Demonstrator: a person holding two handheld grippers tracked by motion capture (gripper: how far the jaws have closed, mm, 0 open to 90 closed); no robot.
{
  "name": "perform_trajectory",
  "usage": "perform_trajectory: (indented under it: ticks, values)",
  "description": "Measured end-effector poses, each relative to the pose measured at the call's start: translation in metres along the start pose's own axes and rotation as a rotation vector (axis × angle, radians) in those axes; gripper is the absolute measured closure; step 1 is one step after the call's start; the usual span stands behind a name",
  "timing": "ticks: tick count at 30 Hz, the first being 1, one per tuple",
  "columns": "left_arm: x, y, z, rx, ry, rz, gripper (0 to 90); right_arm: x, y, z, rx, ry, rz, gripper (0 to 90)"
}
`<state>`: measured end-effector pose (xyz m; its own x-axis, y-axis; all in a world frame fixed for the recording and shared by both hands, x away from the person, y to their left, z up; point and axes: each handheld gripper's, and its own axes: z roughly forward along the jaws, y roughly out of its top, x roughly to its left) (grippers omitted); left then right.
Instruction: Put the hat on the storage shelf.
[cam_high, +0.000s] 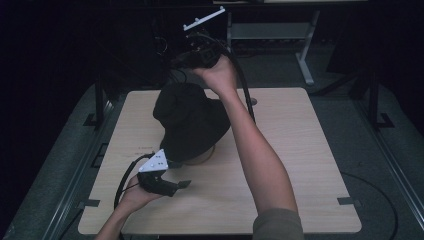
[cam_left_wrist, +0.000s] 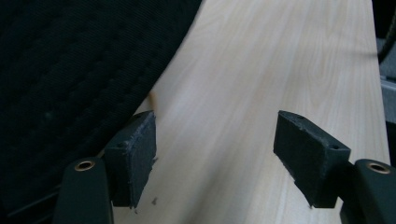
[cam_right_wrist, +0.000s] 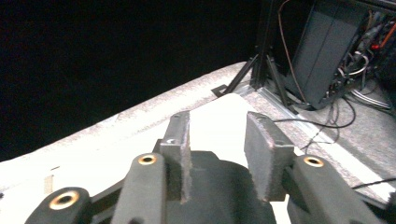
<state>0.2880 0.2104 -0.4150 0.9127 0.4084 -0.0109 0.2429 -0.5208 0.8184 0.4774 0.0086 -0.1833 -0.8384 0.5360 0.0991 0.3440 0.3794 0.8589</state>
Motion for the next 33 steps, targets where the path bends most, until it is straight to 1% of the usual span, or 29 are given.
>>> perform_trajectory:
  ticks: [1,3,4,6,9,10,12,14,16,18,20,22,26,28,30,31,32,33]
  values:
    - [-0.001,0.000,0.000,0.000,0.002,0.000,28.9,-0.001,-0.002,-0.002,0.003,0.010,-0.003,59.4]
    - [-0.002,0.000,0.000,0.001,0.001,-0.002,27.6,-0.003,-0.006,-0.006,0.012,0.005,-0.006,57.9]
    - [-0.003,0.000,-0.001,-0.003,-0.001,-0.004,27.5,-0.003,-0.008,-0.008,0.012,0.004,0.006,57.7]
    - [-0.004,0.000,-0.001,0.002,-0.002,0.001,27.3,-0.005,-0.013,-0.012,0.000,0.006,0.010,56.6]
    - [-0.005,0.000,-0.001,-0.003,-0.007,0.002,27.1,-0.005,-0.020,-0.021,-0.017,0.006,0.021,53.9]
    - [-0.006,0.000,-0.001,-0.008,-0.010,0.002,27.1,-0.005,-0.021,-0.023,-0.014,0.009,0.024,52.7]
    - [-0.006,0.001,-0.001,-0.009,-0.016,0.009,27.1,-0.005,-0.026,-0.031,-0.029,0.001,0.021,52.1]
    - [-0.007,0.001,-0.001,-0.014,-0.021,0.008,27.1,-0.007,-0.032,-0.039,-0.034,0.000,0.025,49.7]
    - [-0.008,0.001,-0.001,-0.013,-0.029,0.009,27.2,-0.009,-0.039,-0.048,-0.045,-0.006,0.039,47.5]
    - [-0.009,0.001,0.000,-0.015,-0.029,0.014,27.1,-0.012,-0.044,-0.055,-0.058,-0.005,0.042,45.8]
    - [-0.009,0.002,0.000,-0.009,-0.030,0.020,27.1,-0.014,-0.052,-0.063,-0.070,0.004,0.063,44.7]
    - [-0.010,0.002,0.000,-0.017,-0.033,0.019,27.1,-0.015,-0.058,-0.070,-0.083,0.003,0.070,43.4]
    - [-0.011,0.002,0.000,-0.009,-0.032,0.033,27.1,-0.017,-0.071,-0.080,-0.087,-0.004,0.083,41.2]
    - [-0.012,0.002,0.000,-0.008,-0.032,0.036,27.1,-0.018,-0.076,-0.083,-0.084,-0.005,0.081,39.3]
    - [-0.013,0.003,0.001,-0.019,-0.034,0.025,27.1,-0.018,-0.084,-0.088,-0.083,-0.012,0.083,38.2]
    - [-0.013,0.003,0.001,-0.019,-0.030,0.041,27.1,-0.018,-0.087,-0.090,-0.079,-0.014,0.083,37.7]
    - [-0.013,0.003,0.001,-0.022,-0.030,0.037,27.2,-0.018,-0.090,-0.091,-0.076,-0.015,0.082,37.4]
    - [-0.013,0.003,0.000,-0.014,-0.032,0.040,27.2,-0.018,-0.093,-0.093,-0.080,-0.016,0.083,36.9]
